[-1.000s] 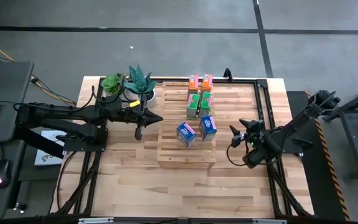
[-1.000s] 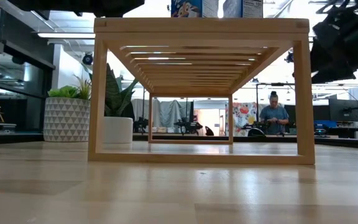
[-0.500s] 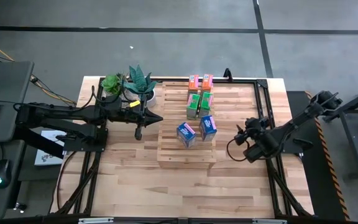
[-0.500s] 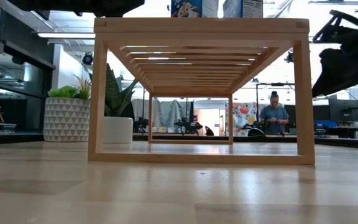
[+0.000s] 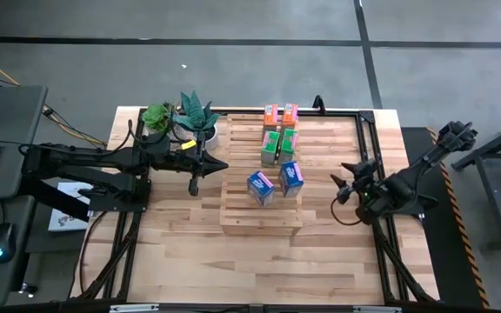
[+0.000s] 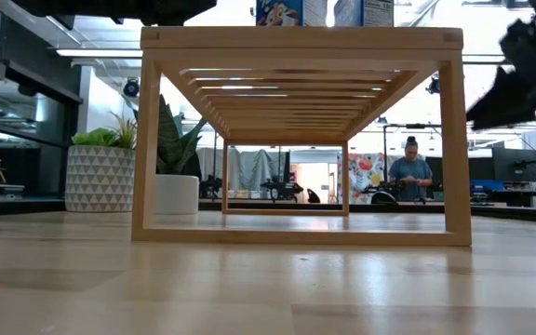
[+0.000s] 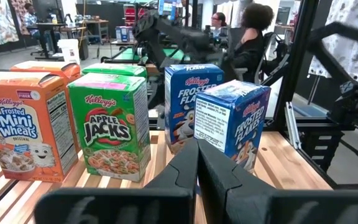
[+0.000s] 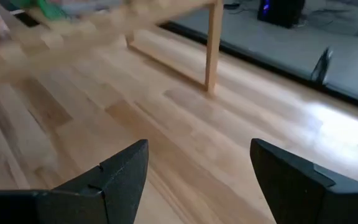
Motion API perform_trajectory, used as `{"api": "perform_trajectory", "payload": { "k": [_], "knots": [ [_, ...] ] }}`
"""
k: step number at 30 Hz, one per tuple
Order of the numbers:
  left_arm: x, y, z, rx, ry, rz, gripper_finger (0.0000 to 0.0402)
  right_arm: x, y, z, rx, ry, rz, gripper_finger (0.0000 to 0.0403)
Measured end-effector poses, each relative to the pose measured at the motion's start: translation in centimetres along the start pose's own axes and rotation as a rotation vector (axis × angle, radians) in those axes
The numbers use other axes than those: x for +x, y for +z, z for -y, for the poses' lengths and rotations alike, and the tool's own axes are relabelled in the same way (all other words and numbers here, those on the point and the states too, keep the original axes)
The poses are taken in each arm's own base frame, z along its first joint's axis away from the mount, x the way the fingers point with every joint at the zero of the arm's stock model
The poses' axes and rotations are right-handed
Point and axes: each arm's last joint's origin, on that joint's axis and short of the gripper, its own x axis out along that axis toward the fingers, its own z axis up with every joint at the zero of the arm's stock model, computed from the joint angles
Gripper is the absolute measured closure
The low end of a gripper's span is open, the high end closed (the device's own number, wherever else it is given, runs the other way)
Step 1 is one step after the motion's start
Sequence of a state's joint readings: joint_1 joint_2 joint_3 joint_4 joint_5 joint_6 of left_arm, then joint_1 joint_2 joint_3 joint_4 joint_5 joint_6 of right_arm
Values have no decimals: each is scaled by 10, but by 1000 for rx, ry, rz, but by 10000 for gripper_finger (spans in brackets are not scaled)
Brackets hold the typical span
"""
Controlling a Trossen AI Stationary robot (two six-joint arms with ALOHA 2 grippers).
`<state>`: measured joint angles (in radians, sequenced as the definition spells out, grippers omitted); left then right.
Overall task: Stack cereal on shelf
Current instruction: Adjust the blue cereal boxes on the shelf
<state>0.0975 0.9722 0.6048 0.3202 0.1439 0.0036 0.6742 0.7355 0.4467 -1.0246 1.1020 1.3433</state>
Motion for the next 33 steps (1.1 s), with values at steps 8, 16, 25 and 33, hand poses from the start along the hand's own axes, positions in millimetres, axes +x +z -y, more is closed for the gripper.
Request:
{"api": "perform_trajectory", "payload": {
  "k": [8,16,25,33],
  "knots": [
    [0,1,0,26,1,8,402,2,-19,19,125,211,103,128],
    [0,4,0,32,1,38,401,-8,-3,7,52,585,268,128],
    [0,2,0,30,0,26,402,1,0,4,-33,824,553,128],
    [0,0,0,35,-14,2,402,3,14,8,2,899,658,128]
  ]
}}
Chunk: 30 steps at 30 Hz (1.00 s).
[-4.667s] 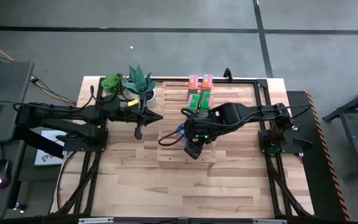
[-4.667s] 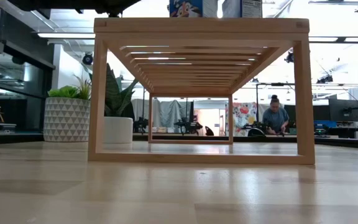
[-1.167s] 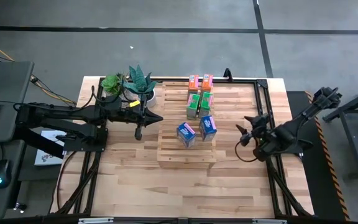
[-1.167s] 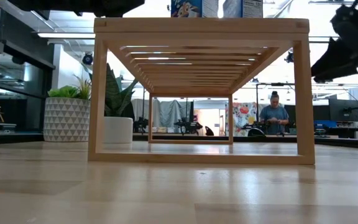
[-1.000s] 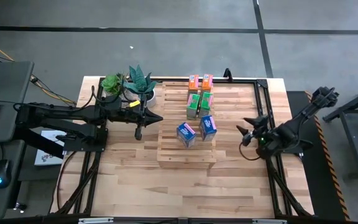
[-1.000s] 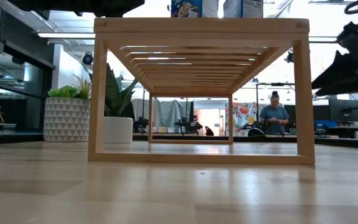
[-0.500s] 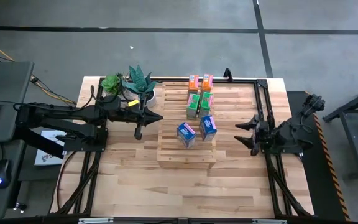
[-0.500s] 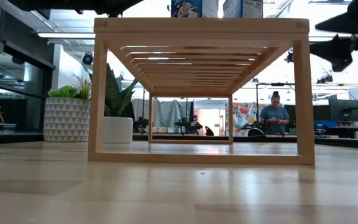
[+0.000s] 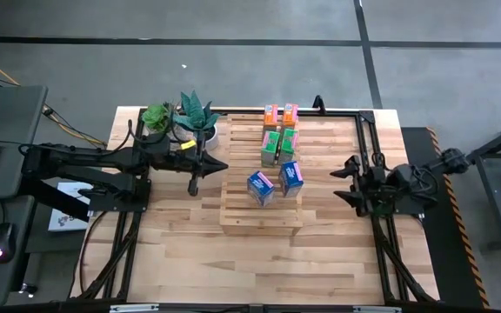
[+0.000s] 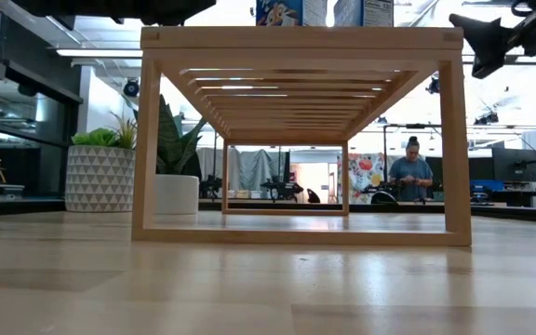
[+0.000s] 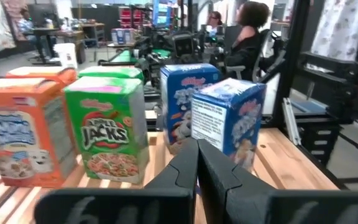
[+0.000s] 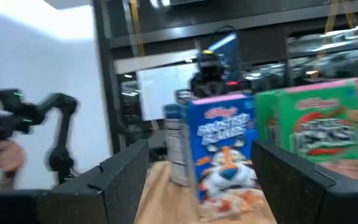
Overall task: Stack cereal on shelf
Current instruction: Adjust the blue cereal boxes on the shelf
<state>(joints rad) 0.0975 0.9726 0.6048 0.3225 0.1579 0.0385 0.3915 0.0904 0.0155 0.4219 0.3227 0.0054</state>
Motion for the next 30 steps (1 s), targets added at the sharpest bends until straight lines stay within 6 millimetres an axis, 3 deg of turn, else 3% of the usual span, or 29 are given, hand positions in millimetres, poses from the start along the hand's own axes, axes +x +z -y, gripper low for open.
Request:
{"api": "perform_trajectory", "payload": {
  "k": [14,20,24,30],
  "knots": [
    [0,8,3,3,-97,19,401,27,-2,-6,18,107,71,128],
    [0,8,5,-28,-108,17,401,54,14,-10,-45,-33,28,128],
    [2,9,17,-23,-164,13,402,73,28,-15,-98,-68,-34,128],
    [6,17,45,20,-221,-114,402,88,29,-20,-111,-80,-184,128]
  ]
}}
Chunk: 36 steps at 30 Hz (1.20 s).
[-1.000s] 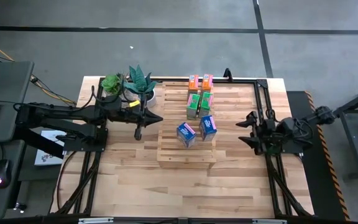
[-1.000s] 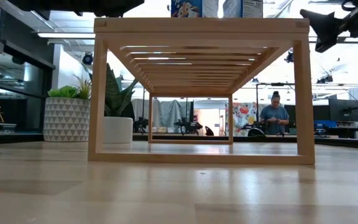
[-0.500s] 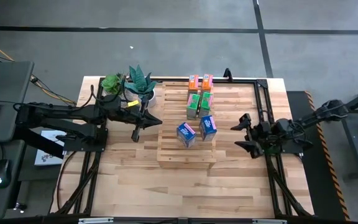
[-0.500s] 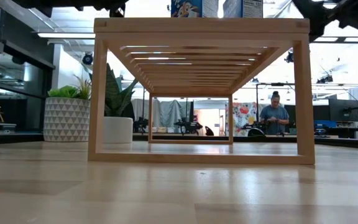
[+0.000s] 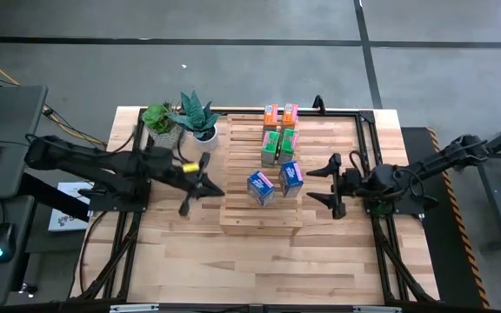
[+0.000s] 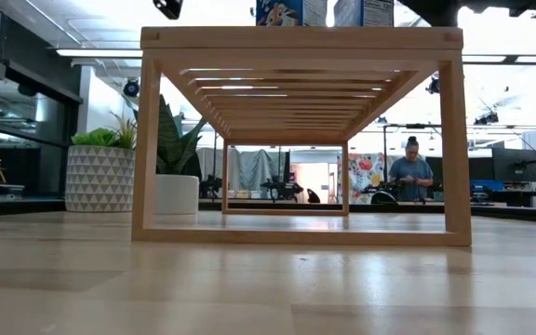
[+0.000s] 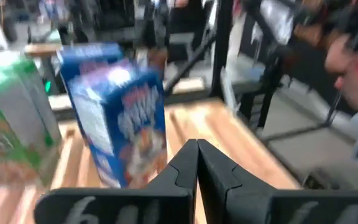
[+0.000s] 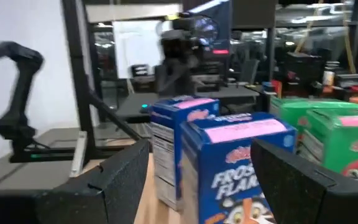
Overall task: Stack cereal on shelf
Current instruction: Adjust the blue cereal boxes on the shelf
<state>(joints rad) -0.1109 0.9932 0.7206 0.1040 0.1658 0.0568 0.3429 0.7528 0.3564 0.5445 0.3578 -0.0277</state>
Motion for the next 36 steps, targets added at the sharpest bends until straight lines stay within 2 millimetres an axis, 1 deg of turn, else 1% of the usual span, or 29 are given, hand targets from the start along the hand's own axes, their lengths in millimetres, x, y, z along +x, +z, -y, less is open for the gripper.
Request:
{"api": "perform_trajectory", "payload": {
  "k": [2,5,9,13,18,21,25,33,36],
  "knots": [
    [5,-5,8,13,29,-58,402,1,-1,0,-3,-30,-12,128],
    [12,-5,15,53,25,-77,402,2,-2,1,-25,-63,-22,128],
    [22,-11,18,62,8,-118,402,2,-1,3,-56,-133,-18,128],
    [37,-15,11,41,31,-130,402,1,-1,5,-71,-193,-20,128],
    [61,-15,-3,20,72,-144,401,1,-1,6,-75,-208,-21,128],
    [71,-15,-10,10,93,-164,401,1,-1,6,-75,-208,-23,128],
    [76,-15,-16,4,110,-171,401,1,-2,6,-75,-210,-33,128],
    [74,-17,-22,-40,97,-182,402,1,-3,6,-74,-223,-40,128],
    [81,-24,-23,-43,96,-202,401,1,-3,7,-74,-247,-41,128]
  ]
}}
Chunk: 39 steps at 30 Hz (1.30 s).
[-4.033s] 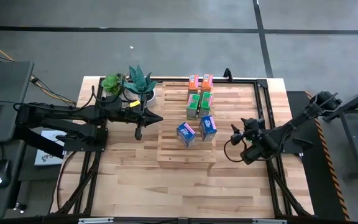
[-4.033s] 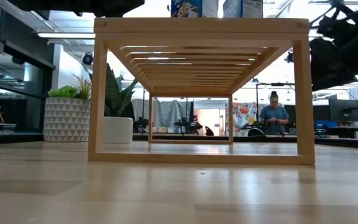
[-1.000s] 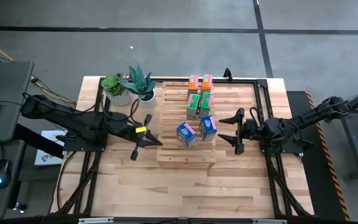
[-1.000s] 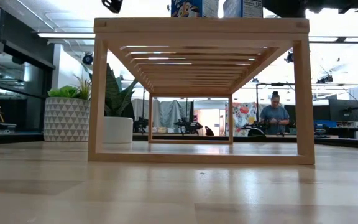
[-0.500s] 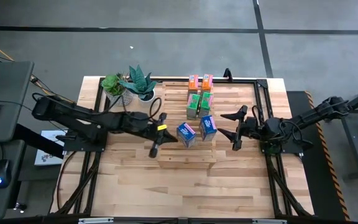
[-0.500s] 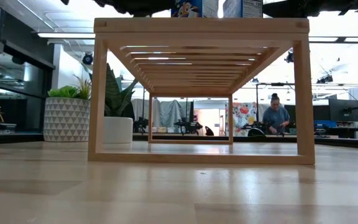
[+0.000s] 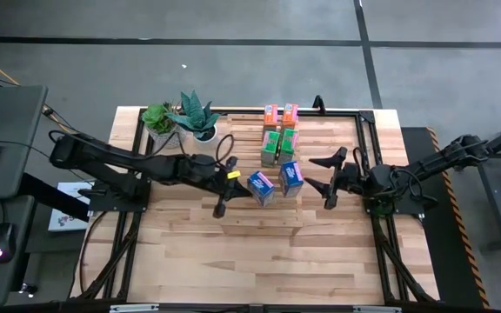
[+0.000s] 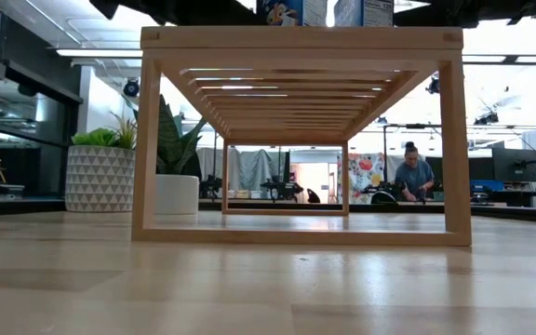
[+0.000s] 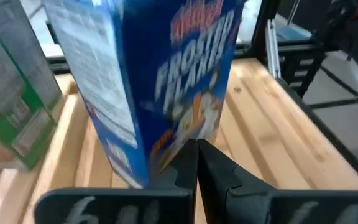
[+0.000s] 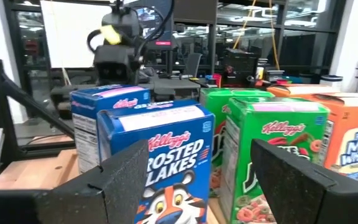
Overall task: Stack cereal on shelf
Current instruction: Adjust the blue cereal boxes on the shelf
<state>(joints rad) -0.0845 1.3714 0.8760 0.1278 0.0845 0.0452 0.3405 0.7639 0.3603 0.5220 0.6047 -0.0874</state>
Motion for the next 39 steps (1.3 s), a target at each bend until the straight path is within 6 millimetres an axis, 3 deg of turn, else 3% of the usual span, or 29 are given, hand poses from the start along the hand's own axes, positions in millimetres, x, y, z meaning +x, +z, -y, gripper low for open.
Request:
{"api": "perform_trajectory", "payload": {
  "k": [4,17,34,39],
  "knots": [
    [10,-5,-3,-2,5,4,401,0,1,0,5,-9,6,128],
    [8,-5,-21,-39,59,11,401,0,1,0,5,-9,7,128],
    [8,0,-22,-21,64,66,401,0,1,0,5,-9,6,128],
    [18,-7,-25,-11,87,45,402,0,-1,0,0,-8,-6,128]
  ]
}}
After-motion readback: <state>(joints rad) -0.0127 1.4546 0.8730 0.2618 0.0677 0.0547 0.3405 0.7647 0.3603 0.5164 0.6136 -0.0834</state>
